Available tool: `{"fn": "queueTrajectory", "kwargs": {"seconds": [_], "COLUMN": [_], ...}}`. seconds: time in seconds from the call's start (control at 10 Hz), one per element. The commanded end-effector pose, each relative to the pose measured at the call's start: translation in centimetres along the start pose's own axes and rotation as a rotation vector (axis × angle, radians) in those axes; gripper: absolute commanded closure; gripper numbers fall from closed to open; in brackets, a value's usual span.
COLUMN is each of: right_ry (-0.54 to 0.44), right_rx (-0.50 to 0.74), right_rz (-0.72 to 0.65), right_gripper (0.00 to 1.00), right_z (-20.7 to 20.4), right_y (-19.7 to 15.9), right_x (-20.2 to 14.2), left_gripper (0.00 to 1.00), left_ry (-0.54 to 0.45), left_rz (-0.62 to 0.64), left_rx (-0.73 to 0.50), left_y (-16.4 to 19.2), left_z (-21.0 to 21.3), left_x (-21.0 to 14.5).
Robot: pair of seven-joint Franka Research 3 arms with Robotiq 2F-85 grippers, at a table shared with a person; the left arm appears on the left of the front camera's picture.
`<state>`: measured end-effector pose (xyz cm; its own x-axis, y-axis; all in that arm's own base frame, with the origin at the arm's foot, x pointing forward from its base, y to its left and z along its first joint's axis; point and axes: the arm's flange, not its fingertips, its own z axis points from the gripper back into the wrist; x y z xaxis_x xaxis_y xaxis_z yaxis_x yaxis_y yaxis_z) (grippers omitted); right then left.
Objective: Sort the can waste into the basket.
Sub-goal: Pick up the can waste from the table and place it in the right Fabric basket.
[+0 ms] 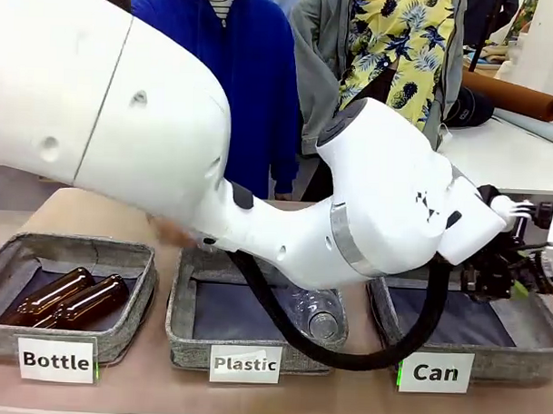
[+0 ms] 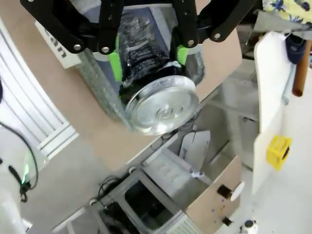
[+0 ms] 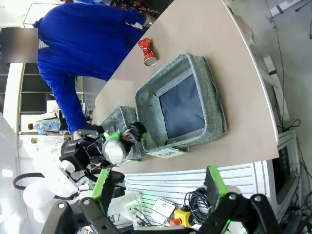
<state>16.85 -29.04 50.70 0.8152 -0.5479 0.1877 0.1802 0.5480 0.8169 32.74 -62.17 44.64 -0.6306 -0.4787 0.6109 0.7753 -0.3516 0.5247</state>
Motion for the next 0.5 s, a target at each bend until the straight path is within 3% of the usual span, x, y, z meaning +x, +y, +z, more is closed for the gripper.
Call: {"fn": "queueTrajectory", "kwargs": {"seconds": [0.0,0.1,0.4], "right_ry": [-0.005,-0.005,-0.005], "right_rx": [0.015,0.015,0.015], "right_rz": [-0.020,-0.020,-0.020], "right_gripper": [0.00,0.00,0.00], "right_z": [0.05,0.05,0.05], "right_y": [0.29,0.29,0.29], "right_x": [0.16,0.16,0.16], "left_gripper": [0.07,0.00,0.00], "left_ry": [0.063,0.087,0.075], "left_rz": [0.009,0.005,0.016], "left_rx": [0.029,0.058,0.055], "left_y": [2.14,2.26,2.43], "left_z": [-0.30,-0.19,0.27], "left_x": [1.02,0.78,0.56]}}
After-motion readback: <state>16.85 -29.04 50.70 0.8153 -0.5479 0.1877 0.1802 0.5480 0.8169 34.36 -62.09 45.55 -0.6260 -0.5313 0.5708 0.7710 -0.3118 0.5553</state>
